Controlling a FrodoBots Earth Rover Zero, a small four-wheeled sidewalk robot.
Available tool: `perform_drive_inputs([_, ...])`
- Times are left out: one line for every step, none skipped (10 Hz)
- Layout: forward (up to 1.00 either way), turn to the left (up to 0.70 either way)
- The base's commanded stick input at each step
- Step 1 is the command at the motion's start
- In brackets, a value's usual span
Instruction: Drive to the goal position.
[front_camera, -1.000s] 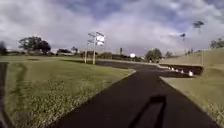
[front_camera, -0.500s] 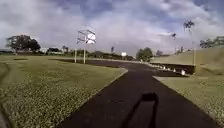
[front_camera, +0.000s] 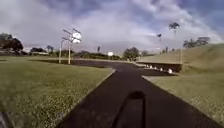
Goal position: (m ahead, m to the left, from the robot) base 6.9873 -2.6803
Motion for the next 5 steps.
perform_drive_inputs([0.70,0.00])
perform_drive_inputs([0.70,0.00])
perform_drive_inputs([0.70,0.00])
perform_drive_inputs([0.70,0.00])
perform_drive_inputs([0.70,0.00])
